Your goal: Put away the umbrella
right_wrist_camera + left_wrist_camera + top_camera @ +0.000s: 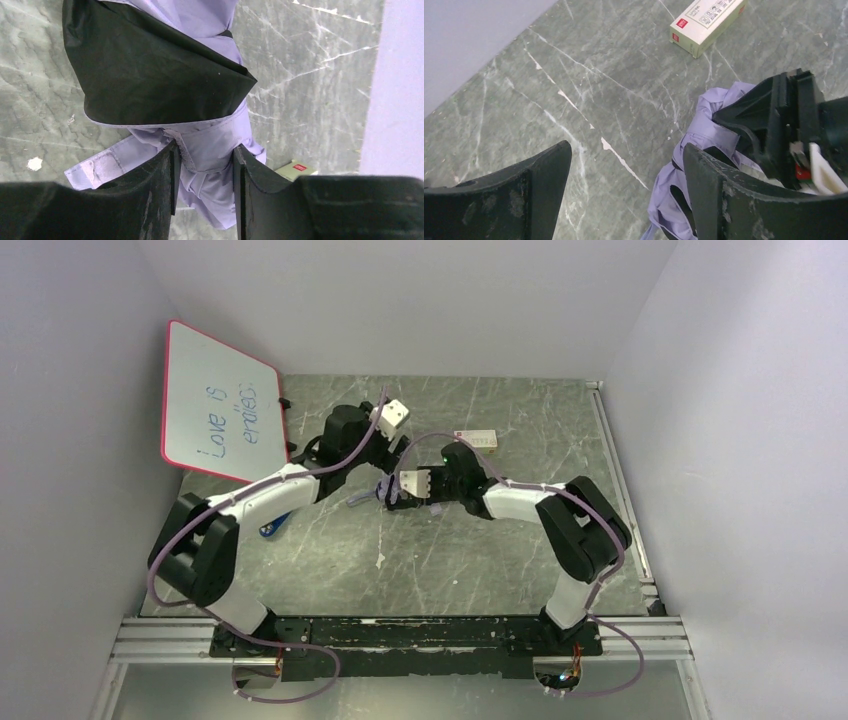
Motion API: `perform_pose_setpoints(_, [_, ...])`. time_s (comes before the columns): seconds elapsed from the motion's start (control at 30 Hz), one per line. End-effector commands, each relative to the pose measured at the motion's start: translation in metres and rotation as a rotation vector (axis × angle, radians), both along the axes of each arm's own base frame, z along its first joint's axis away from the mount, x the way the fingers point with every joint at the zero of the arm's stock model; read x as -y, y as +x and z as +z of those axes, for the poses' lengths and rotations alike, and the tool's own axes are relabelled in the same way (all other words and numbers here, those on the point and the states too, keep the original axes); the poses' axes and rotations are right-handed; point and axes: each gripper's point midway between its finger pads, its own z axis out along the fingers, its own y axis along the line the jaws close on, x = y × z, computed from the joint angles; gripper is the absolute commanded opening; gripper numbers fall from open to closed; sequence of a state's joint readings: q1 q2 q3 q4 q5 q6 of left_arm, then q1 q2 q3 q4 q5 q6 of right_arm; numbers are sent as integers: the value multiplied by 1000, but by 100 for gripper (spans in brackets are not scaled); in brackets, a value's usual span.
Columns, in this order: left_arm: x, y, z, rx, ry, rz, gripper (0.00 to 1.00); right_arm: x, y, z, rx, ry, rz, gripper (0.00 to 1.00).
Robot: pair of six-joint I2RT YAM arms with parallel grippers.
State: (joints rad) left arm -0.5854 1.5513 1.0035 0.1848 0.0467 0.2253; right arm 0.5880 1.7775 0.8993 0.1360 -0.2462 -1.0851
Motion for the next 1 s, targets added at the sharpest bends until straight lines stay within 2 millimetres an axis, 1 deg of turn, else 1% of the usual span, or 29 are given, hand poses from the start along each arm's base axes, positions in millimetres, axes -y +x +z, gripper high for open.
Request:
perform_pose_setpoints(0.0, [16,3,0,-37,-3,-139,85,64,-47,-83,-117,-287,-81,24])
perform_pose_setpoints(0.17, [26,12,-17,-104,40,-256,84,63,-58,-86,-102,-324,-71,24])
perform_pose_setpoints(0.23, [28,8,-36,-165,83,-299,84,62,-64,-88,-107,-328,-61,24])
perform_pose_setpoints(0.33, [32,8,-51,-226,112,-347,84,61,-70,-90,-116,-334,-51,24])
perform_pose_setpoints(0.4, [37,3,-61,-271,109,-396,84,61,-72,-90,-112,-348,-53,24])
perform_pose_setpoints(0.43, [39,-1,-69,-306,108,-421,84,61,-73,-90,-111,-355,-53,24])
perform_pose_setpoints(0.6, [51,-11,-89,-428,68,-479,85,61,-75,-88,-111,-360,-52,24])
perform_pose_setpoints(0.67, [52,-10,-96,-465,65,-465,84,60,-75,-86,-109,-359,-51,23])
perform_pose_setpoints(0.8, [45,-15,-120,-550,103,-437,82,59,-76,-84,-103,-357,-54,23])
perform_pose_setpoints(0.97, [29,-27,-143,-620,160,-397,80,58,-76,-83,-104,-354,-57,23])
